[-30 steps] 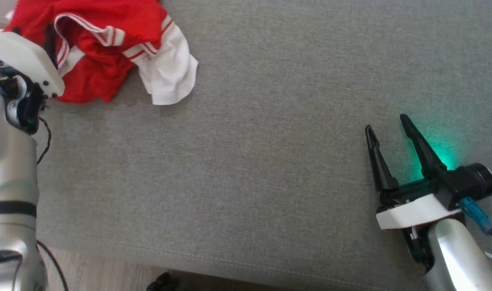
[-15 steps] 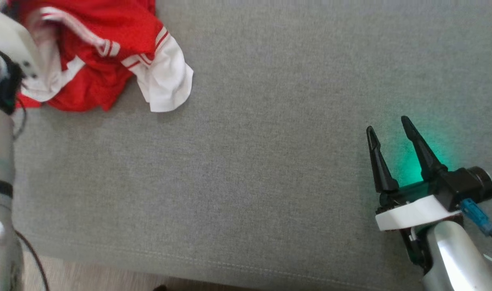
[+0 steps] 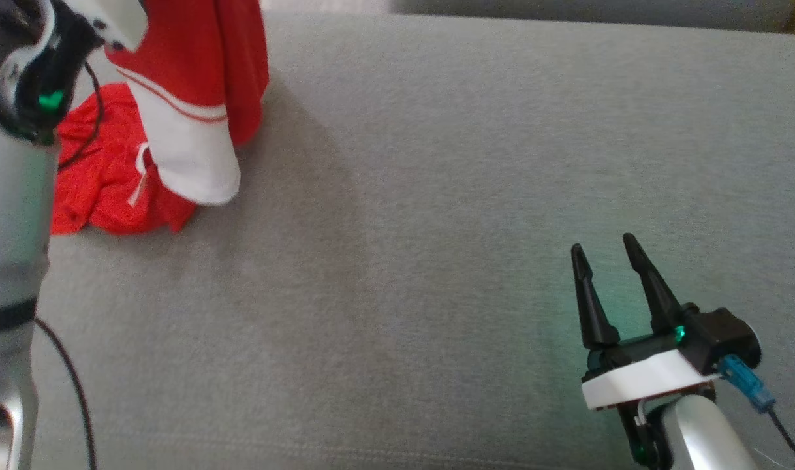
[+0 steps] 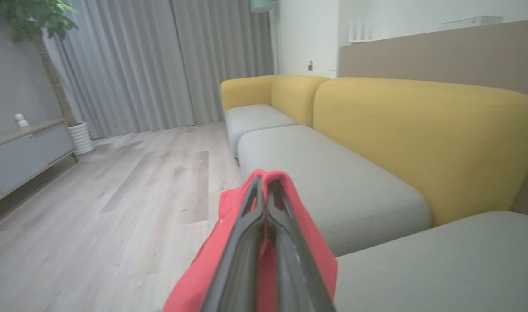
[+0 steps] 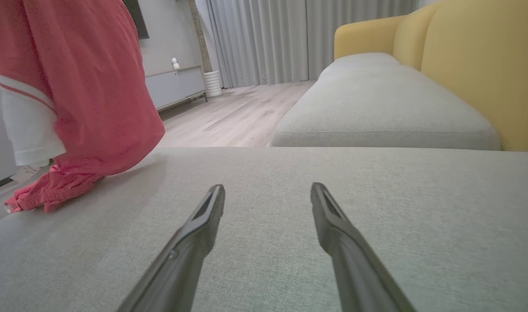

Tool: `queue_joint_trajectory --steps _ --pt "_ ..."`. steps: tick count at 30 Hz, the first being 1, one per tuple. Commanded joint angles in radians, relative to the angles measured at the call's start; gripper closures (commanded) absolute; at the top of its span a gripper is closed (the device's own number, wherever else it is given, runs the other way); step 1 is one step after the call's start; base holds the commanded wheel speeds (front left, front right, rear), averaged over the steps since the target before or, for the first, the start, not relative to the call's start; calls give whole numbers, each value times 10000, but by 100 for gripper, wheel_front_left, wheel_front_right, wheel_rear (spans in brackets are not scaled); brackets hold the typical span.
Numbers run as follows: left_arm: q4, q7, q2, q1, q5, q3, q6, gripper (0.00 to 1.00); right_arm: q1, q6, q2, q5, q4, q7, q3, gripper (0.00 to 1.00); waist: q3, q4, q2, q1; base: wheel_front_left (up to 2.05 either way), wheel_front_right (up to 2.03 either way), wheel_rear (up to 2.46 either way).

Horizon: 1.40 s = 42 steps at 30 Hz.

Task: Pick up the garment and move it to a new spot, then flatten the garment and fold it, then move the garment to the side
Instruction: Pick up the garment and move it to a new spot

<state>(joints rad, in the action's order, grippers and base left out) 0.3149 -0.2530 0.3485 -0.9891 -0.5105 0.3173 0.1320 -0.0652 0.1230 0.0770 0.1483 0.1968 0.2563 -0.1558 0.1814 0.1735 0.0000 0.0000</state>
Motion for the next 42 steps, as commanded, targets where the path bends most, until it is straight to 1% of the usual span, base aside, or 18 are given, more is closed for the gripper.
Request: queue_joint_trajectory --steps 1,5,6,10,14,18,22,25,27,28,29,32,34,36,39,42 --pt "-1228 -527 588 -4 -548 -205 -15 100 -17 77 -83 67 -248 55 -291 0 -525 -646 0 0 0 0 0" --pt "-3219 -1629 524 648 -1601 -151 -83 100 -53 77 -182 185 -280 55 -368 0 -645 -1271 0 0 0 0 0" --pt "-3219 -1629 524 648 -1601 -151 -83 100 -53 77 -182 185 -280 55 -368 0 -645 -1271 0 0 0 0 0" --pt "-4409 -2263 293 1247 -1980 172 -352 100 -147 77 -238 300 -275 55 -533 0 -662 -2050 0 0 0 0 0" --pt "-4718 -2545 -111 1606 -2016 720 -553 100 -184 77 -259 407 -257 55 -698 0 -636 -2818 0 0 0 0 0" --pt "-4068 -2440 -796 1857 -1760 1598 -584 100 -266 77 -264 703 -356 55 -878 0 -540 -3498 0 0 0 0 0" --pt "-2532 -1715 -1569 1875 -1262 2250 -609 100 -362 77 -265 996 -441 55 -1130 0 -480 -4139 0 0 0 0 0" --pt "-1229 -588 -2303 1622 -1033 2381 -613 100 -402 77 -266 1139 -479 55 -1224 0 -445 -4502 0 0 0 0 0" --pt "-394 499 -2633 1349 -856 2378 -642 100 -433 77 -266 1206 -490 55 -1263 0 -381 -4654 0 0 0 0 0" --pt "93 916 -2727 1237 -757 2439 -669 87 -450 77 -266 1234 -491 55 -1297 0 -357 -4722 0 0 0 0 0" --pt "550 1293 -2792 1131 -666 2536 -651 0 -463 77 -266 1259 -485 55 -1336 0 -344 -4788 0 0 0 0 0" --pt "1579 2175 -2913 1019 -761 2714 -579 0 -449 77 -266 1325 -465 55 -1379 0 -348 -4918 0 0 0 0 0" --pt "1836 2663 -2951 1020 -942 2823 -533 0 -363 77 -267 1341 -495 55 -1262 0 -336 -4856 0 0 0 0 0" --pt "1843 3162 -2968 1024 -1049 2886 -593 0 -280 77 -267 1305 -514 55 -1131 0 -297 -4728 0 0 0 0 0" --pt "1706 3784 -2970 1270 -1063 2824 -894 0 -176 77 -267 1251 -540 55 -971 0 -337 -4502 0 0 0 0 0" --pt "1379 4324 -2632 1925 -981 2545 -1376 0 -77 77 -267 1197 -577 55 -824 0 -439 -4234 0 0 0 0 0"
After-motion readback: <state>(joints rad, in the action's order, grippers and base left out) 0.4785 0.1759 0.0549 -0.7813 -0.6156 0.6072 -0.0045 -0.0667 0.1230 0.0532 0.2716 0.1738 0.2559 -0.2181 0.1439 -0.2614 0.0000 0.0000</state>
